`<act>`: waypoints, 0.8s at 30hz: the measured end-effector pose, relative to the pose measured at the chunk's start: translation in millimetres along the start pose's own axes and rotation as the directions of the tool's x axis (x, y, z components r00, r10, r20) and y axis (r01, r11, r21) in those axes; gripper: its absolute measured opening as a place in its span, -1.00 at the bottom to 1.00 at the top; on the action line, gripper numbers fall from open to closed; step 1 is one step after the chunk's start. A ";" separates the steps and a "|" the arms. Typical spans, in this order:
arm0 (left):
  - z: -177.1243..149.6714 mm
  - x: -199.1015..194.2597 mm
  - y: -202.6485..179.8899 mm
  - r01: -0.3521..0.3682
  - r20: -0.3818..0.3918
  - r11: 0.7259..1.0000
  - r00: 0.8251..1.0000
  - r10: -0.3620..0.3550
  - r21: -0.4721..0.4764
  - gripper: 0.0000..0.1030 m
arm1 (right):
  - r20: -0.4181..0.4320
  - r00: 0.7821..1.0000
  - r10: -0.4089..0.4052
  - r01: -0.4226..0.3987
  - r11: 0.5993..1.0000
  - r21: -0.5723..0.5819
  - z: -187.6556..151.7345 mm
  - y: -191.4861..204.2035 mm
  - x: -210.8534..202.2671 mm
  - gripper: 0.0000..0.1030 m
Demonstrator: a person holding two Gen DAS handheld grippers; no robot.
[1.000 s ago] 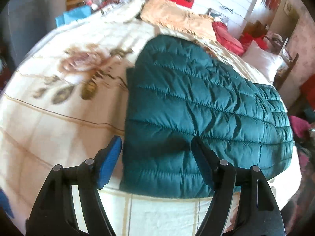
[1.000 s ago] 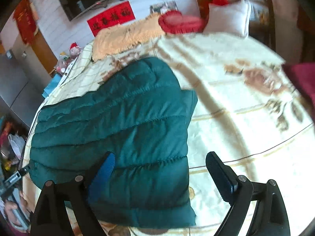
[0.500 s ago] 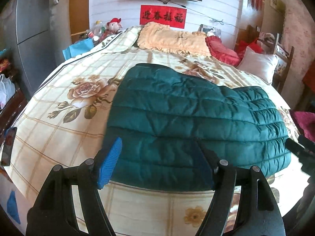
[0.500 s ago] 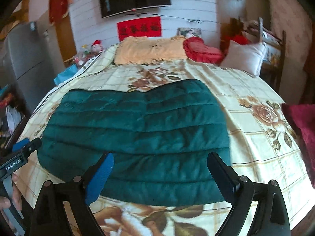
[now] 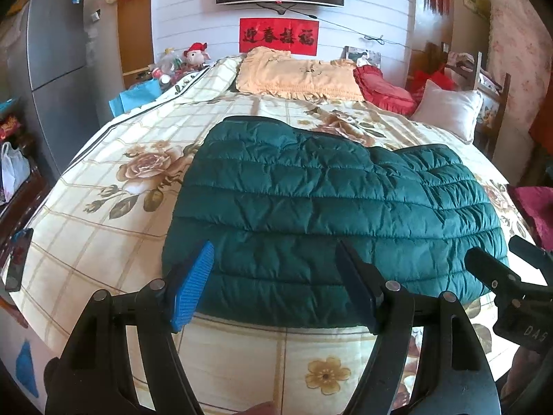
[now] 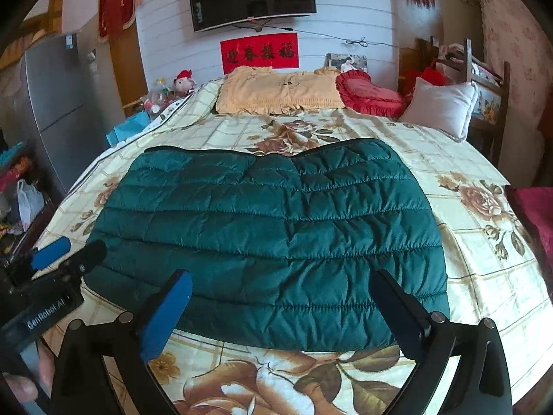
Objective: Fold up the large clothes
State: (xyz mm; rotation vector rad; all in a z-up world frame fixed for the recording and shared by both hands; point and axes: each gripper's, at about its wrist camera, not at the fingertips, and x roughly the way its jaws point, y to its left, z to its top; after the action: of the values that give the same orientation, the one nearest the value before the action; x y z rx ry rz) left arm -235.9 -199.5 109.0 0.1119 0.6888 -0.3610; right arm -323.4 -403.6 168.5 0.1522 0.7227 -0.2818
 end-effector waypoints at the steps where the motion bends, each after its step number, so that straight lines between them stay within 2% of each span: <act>1: -0.5 0.3 -0.6 -0.001 -0.001 1.000 1.000 0.001 0.003 0.42 | 0.001 1.000 -0.001 0.001 1.000 0.000 0.4 0.1 -0.3 1.00; 24: -3.3 -7.5 -7.4 -0.013 0.035 1.000 0.999 0.012 0.027 0.42 | -0.002 1.000 0.006 -0.006 1.000 -0.006 -0.7 -3.1 -0.5 1.00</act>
State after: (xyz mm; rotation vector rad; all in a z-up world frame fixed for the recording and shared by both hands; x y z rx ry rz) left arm -245.9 -203.5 111.4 0.1352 0.6487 -0.3591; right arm -325.1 -406.3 168.2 0.1492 0.7246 -0.2743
